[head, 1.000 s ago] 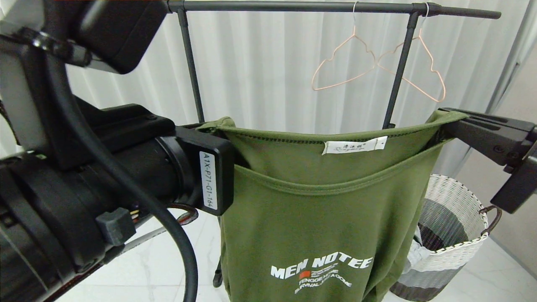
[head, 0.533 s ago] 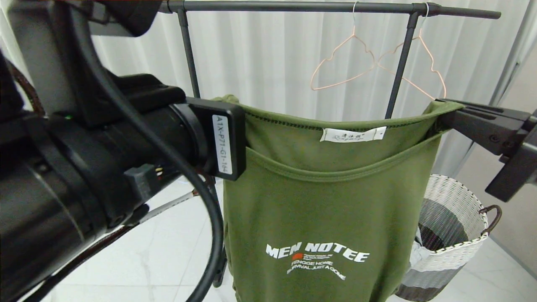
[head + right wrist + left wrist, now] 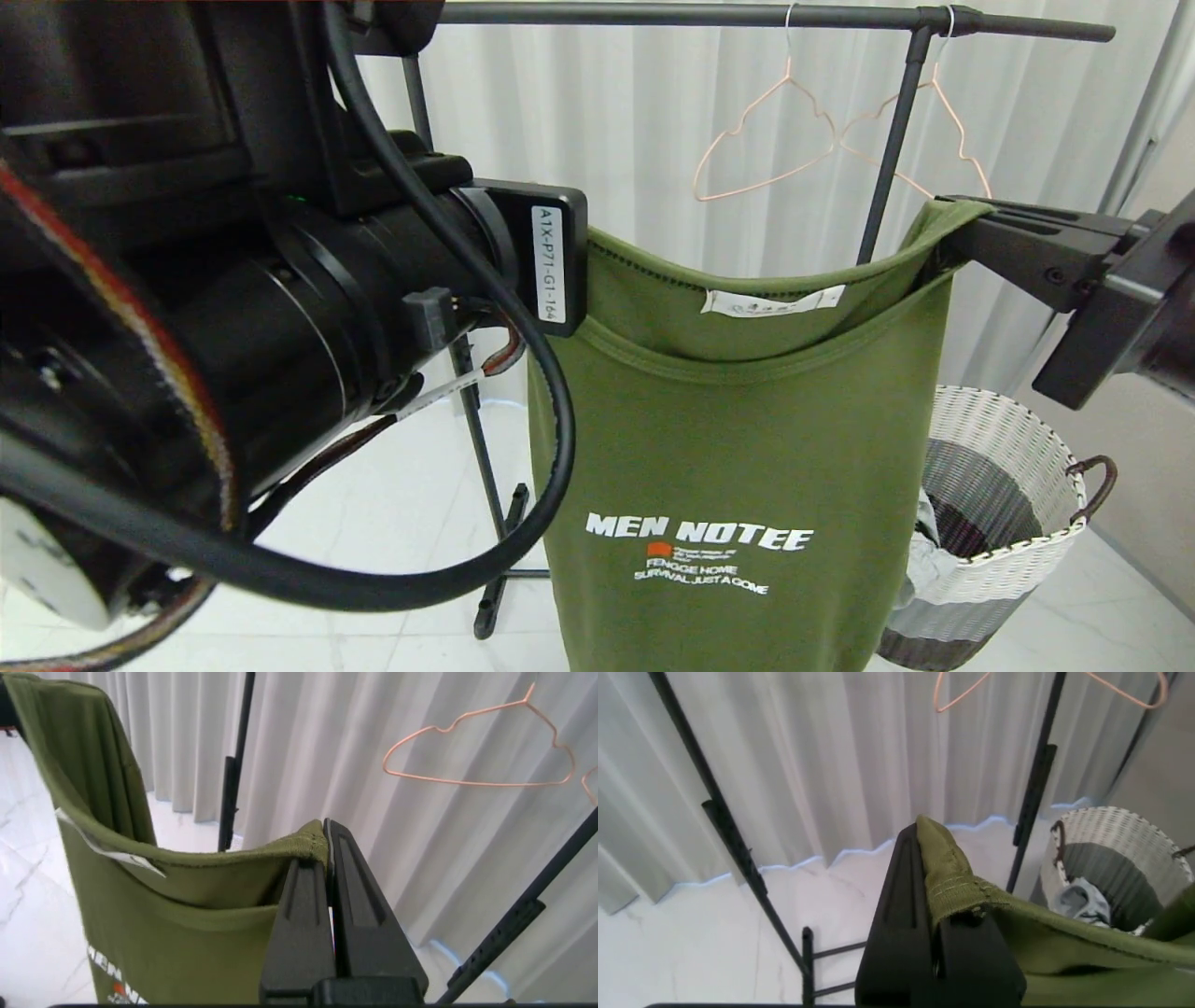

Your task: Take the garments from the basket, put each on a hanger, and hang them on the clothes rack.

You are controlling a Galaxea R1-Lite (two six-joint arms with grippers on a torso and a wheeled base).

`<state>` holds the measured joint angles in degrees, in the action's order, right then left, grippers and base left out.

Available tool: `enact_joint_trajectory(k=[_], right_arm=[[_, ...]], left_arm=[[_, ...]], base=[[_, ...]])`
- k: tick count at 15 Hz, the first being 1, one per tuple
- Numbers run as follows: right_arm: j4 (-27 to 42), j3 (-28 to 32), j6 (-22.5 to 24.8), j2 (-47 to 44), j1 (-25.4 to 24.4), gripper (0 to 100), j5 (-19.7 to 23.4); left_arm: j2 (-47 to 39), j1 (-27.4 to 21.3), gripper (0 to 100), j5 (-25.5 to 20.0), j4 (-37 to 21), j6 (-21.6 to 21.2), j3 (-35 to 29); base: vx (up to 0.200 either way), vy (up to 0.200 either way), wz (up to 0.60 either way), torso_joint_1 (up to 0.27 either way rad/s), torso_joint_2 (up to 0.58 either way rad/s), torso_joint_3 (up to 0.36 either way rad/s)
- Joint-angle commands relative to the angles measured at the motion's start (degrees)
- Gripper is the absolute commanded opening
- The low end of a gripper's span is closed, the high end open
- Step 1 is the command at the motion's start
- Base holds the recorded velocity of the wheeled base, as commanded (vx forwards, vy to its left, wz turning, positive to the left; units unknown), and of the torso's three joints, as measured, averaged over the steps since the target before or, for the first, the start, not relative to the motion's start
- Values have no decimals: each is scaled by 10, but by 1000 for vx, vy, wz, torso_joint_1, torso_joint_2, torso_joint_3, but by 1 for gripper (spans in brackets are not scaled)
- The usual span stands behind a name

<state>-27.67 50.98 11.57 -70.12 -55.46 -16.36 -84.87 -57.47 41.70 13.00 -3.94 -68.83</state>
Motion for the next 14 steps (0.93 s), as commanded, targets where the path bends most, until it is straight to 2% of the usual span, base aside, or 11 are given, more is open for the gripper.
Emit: enact_joint_trajectory(k=[1, 7, 8, 11, 14], right_arm=[[0, 1, 0, -2, 3, 0, 0], [1, -2, 0, -1, 4, 0, -1], [2, -4, 0, 1, 4, 100, -1], [2, -32, 4, 24, 4, 100, 2], [4, -99, 4, 90, 3, 100, 5]], left_arm=[[0, 7, 0, 0, 1, 0, -2], [1, 7, 0, 0, 1, 1, -2], [1, 8, 0, 0, 1, 1, -1], [4, 37, 0, 2, 1, 0, 3], [19, 90, 0, 4, 1, -7, 19]], base=[[0, 0, 0, 0, 0, 0], [0, 0, 0, 0, 0, 0], [0, 0, 0, 0, 0, 0], [0, 0, 0, 0, 0, 0], [0, 0, 0, 0, 0, 0]])
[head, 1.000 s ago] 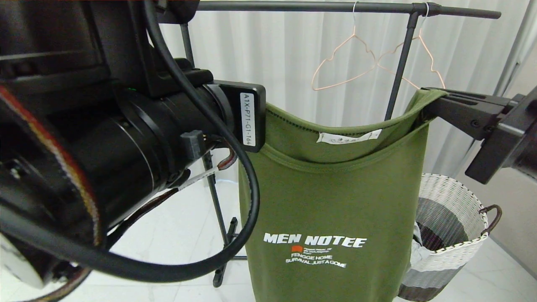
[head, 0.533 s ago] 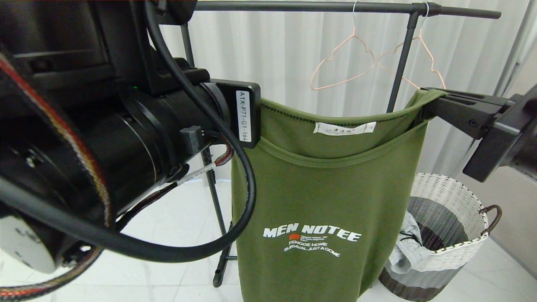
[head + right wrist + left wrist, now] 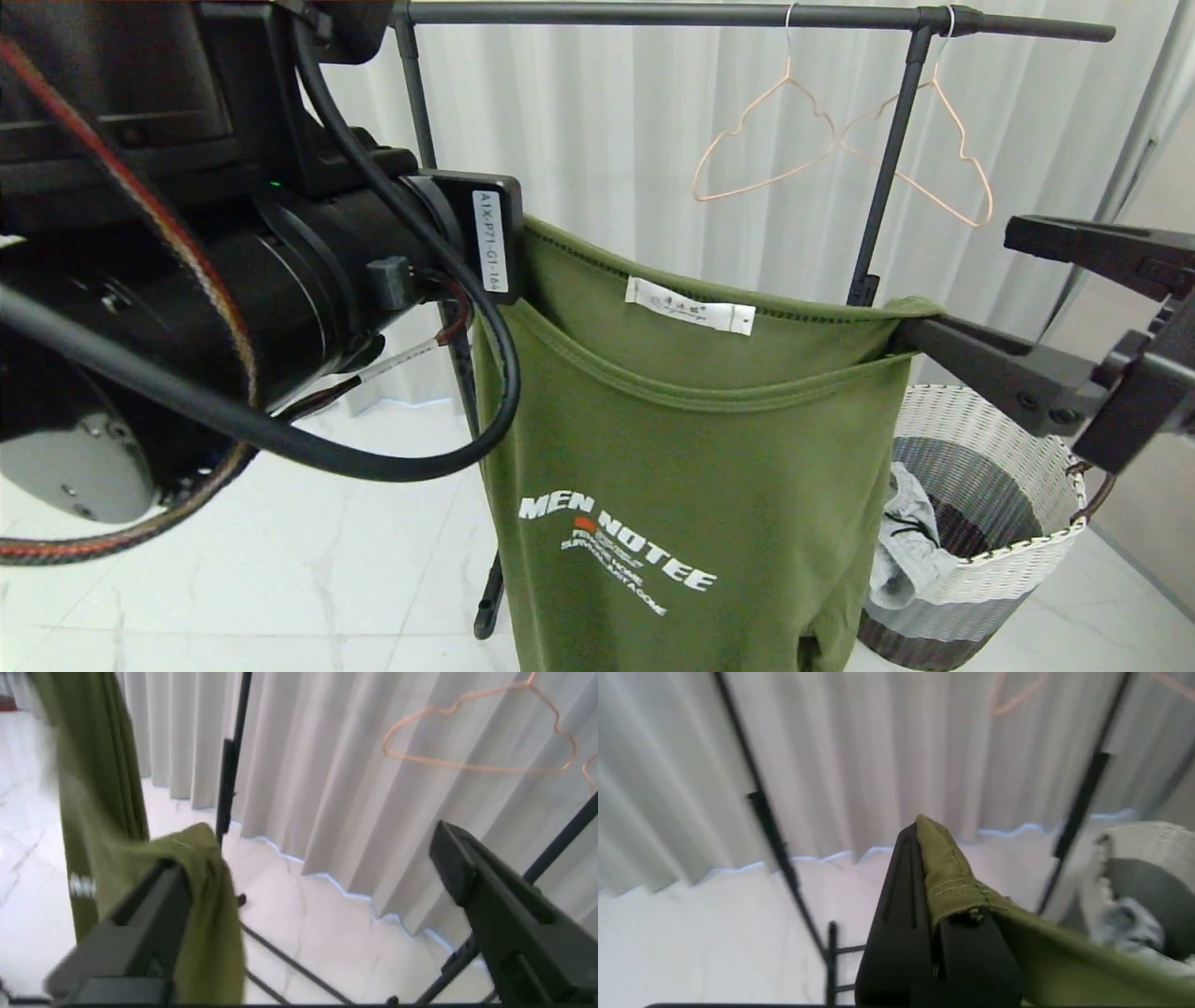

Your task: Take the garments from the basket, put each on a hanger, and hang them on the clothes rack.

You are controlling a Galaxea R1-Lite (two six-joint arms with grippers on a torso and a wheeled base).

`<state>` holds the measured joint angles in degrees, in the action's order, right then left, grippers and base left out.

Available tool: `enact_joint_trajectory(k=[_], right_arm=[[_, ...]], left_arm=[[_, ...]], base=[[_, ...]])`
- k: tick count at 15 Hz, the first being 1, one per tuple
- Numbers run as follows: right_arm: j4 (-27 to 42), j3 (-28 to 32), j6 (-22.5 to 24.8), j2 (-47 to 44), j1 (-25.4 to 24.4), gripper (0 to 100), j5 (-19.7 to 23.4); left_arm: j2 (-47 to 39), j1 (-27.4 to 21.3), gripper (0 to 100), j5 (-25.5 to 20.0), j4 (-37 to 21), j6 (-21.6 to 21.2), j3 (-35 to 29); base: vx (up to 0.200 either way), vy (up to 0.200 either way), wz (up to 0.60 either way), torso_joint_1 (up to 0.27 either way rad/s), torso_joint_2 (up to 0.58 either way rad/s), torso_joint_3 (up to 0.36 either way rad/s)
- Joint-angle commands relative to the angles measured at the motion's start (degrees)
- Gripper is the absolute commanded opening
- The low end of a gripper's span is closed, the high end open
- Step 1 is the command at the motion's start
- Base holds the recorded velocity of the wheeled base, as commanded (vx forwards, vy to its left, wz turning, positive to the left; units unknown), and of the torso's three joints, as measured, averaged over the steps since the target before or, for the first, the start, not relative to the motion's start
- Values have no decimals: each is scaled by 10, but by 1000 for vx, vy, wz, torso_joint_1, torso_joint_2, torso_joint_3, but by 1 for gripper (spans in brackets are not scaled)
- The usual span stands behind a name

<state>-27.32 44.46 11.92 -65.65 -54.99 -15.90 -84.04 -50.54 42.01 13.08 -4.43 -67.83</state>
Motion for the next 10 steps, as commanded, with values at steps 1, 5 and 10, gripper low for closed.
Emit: enact_joint_trajectory(k=[1, 5, 10], right_arm=[[2, -61, 2, 73, 0, 100, 1], [129, -106, 7, 185, 50, 100, -5], [315, -118, 15, 287, 277, 100, 2]], left_arm=[[23, 38, 0, 1, 0, -8, 25], [89, 78, 0, 1, -1, -17, 105], [179, 120, 0, -3, -2, -59, 178]], base=[[0, 0, 0, 0, 0, 0], [0, 0, 0, 0, 0, 0], [0, 0, 0, 0, 0, 0]])
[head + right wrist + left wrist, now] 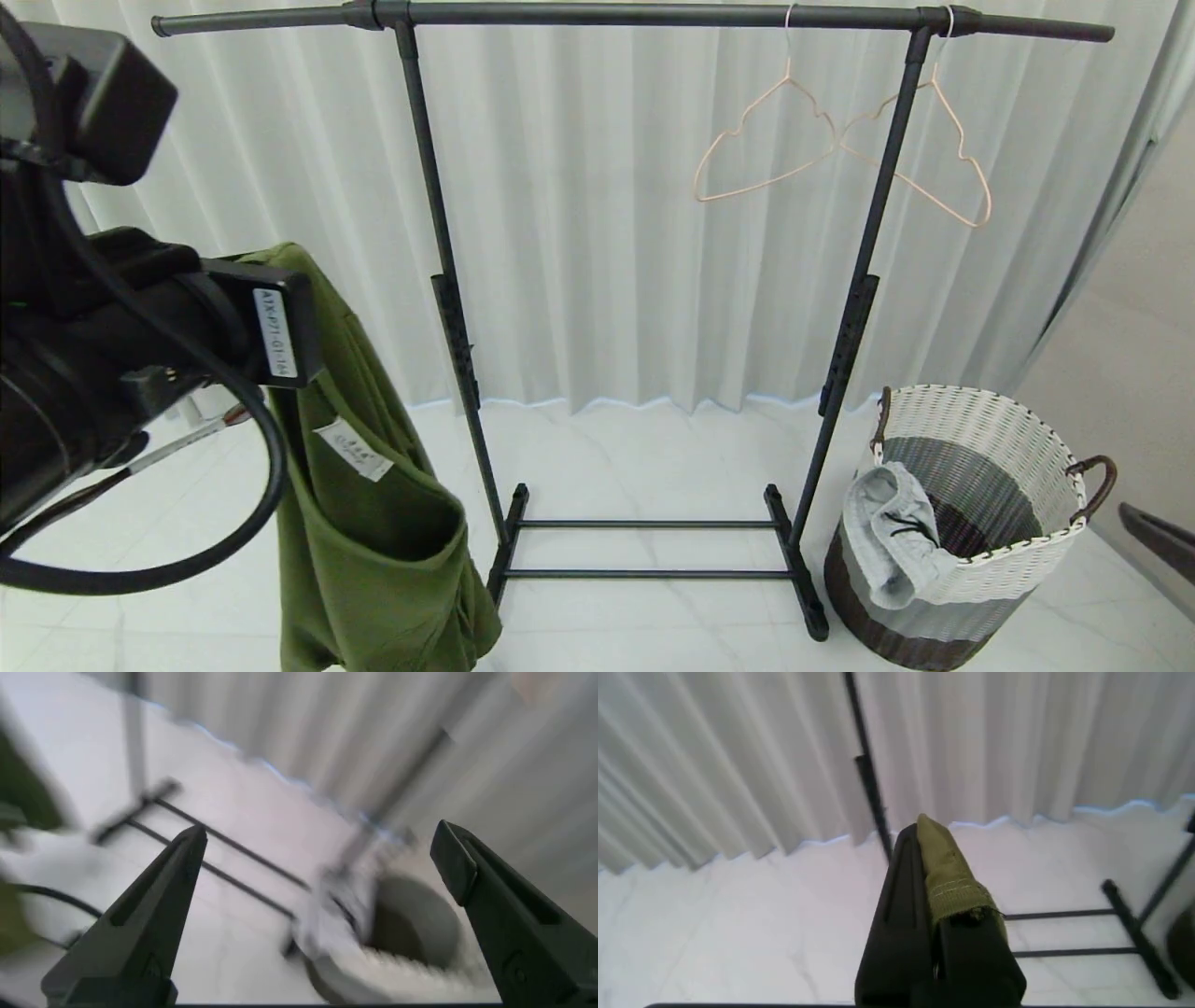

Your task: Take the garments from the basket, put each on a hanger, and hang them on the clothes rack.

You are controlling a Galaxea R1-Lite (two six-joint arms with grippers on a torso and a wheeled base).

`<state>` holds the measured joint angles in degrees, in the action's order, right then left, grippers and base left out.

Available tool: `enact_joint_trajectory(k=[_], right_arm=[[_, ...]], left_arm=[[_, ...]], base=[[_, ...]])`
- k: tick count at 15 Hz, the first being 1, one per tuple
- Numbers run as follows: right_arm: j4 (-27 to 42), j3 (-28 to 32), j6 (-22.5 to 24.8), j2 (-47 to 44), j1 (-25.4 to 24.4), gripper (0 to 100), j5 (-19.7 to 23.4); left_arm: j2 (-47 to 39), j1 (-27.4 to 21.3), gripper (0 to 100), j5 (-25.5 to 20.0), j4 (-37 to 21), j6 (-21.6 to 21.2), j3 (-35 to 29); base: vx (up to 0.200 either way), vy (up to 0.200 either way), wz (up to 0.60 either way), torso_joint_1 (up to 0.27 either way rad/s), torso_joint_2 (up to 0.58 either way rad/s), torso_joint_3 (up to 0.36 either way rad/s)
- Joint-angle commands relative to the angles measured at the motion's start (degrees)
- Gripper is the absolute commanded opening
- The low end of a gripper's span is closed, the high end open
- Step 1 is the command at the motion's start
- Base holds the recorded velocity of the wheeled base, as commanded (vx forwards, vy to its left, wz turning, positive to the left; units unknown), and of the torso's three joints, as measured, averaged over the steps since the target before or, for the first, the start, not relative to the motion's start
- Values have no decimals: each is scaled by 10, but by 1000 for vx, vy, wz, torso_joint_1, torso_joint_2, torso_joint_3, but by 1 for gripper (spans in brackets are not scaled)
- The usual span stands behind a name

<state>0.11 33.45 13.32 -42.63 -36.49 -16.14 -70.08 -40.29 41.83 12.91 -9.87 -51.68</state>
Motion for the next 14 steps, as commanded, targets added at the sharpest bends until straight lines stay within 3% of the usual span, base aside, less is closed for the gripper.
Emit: enact_joint_trajectory(k=[1, 6, 9, 14], right_arm=[[45, -14, 1, 66, 128, 100, 10], [46, -30, 32, 75, 203, 100, 13], [45, -32, 34, 74, 211, 100, 14], [45, -29, 33, 80, 211, 100, 52]], left_arm=[[47, 33, 0, -2, 0, -5, 19], [79, 80, 0, -52, -1, -5, 25], [101, 86, 0, -122, -1, -6, 23], [106, 96, 0, -128, -1, -6, 21]], base=[[0, 0, 0, 0, 0, 0], [0, 0, 0, 0, 0, 0], [0, 0, 0, 0, 0, 0], [0, 0, 0, 0, 0, 0]])
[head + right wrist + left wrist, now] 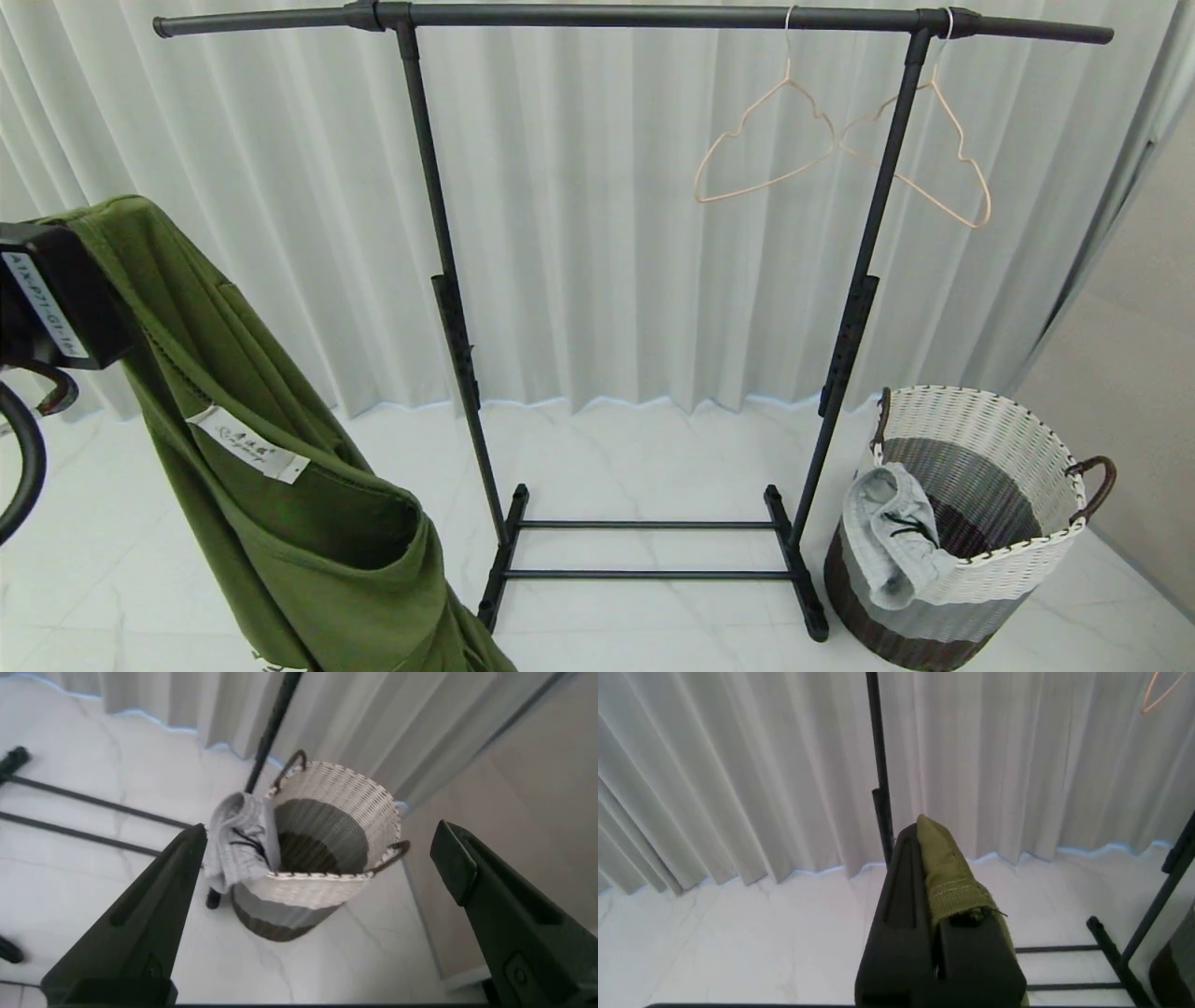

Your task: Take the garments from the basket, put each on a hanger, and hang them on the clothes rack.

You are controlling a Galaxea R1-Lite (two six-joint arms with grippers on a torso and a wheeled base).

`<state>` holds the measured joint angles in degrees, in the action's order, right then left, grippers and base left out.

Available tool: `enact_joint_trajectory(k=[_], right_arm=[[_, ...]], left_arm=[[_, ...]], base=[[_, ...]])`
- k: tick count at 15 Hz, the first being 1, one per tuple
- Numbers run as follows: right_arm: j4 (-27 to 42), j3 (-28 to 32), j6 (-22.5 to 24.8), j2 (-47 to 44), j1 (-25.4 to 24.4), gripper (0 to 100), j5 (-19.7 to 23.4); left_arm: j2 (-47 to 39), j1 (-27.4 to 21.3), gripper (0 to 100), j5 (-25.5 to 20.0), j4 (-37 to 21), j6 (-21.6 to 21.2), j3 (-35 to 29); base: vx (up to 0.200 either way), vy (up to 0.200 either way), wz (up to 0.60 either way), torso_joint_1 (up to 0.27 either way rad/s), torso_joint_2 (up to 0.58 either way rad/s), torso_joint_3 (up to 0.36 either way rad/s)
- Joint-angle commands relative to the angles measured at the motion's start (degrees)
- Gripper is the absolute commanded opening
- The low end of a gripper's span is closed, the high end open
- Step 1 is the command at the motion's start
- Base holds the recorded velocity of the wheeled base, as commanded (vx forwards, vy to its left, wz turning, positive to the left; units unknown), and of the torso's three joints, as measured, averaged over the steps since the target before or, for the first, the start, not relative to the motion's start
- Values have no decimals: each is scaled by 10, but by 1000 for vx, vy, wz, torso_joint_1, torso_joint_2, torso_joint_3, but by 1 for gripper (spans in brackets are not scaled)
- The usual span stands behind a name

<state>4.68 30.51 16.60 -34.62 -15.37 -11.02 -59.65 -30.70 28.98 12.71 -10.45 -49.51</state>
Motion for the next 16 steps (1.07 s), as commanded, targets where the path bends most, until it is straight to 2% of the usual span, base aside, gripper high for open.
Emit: enact_joint_trajectory(k=[1, 5, 16], right_arm=[[0, 1, 0, -1, 0, 100, 1], [-2, 0, -1, 0, 0, 100, 3], [-4, -1, -3, -4, 0, 100, 5]], left_arm=[[2, 1, 0, 0, 1, 0, 0], [3, 0, 0, 0, 1, -3, 1], [1, 0, 0, -5, 1, -12, 13]], base=[[0, 0, 0, 41, -154, -95], [0, 0, 0, 123, -364, -238], [0, 0, 0, 200, -466, -277]])
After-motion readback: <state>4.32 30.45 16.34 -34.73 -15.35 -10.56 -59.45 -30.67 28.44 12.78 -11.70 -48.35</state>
